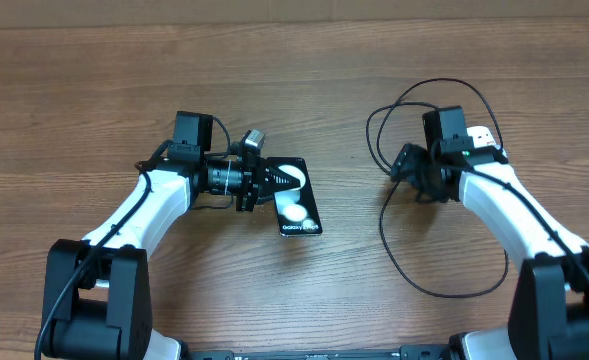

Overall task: Plug charger to phone and switch on socket
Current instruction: 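Release the phone from the right gripper and move it toward the cable, then grasp the black cable's USB-C plug with the right gripper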

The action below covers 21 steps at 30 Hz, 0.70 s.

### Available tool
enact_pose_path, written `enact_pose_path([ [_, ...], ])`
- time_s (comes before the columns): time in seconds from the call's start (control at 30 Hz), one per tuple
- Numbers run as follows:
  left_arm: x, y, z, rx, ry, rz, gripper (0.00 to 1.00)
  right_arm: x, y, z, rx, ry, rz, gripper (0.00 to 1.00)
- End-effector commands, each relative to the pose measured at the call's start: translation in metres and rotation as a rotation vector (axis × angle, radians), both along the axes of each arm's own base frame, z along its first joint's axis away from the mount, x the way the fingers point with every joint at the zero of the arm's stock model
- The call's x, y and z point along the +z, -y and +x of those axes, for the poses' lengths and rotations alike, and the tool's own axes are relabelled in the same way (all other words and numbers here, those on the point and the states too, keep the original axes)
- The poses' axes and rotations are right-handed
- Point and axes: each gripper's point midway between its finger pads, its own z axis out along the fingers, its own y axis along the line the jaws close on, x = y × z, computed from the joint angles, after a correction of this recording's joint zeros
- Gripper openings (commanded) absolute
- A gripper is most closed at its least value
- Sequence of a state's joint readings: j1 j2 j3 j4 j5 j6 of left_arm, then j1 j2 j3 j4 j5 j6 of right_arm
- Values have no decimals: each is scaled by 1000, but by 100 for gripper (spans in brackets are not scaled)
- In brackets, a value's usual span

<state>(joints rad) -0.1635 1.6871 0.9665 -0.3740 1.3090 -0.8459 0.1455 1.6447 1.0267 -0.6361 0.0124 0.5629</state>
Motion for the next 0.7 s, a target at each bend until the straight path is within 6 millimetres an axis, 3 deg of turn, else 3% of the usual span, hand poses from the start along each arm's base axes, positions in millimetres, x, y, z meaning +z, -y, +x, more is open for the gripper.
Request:
enact_pose_path([
  [0.0, 8, 1, -3, -15, -34, -43, 4, 4, 5, 26, 21, 42, -56, 66],
  [0.3, 9, 1, -4, -13, -45, -44, 4, -36, 14, 41, 2, 3, -122, 53],
  [0.4, 9, 1, -4, -12, -52, -44, 4, -38, 14, 40, 3, -2, -122, 47],
  [0.67, 9, 1, -4, -12, -52, -44, 4, -40, 14, 42, 3, 1, -121, 43],
])
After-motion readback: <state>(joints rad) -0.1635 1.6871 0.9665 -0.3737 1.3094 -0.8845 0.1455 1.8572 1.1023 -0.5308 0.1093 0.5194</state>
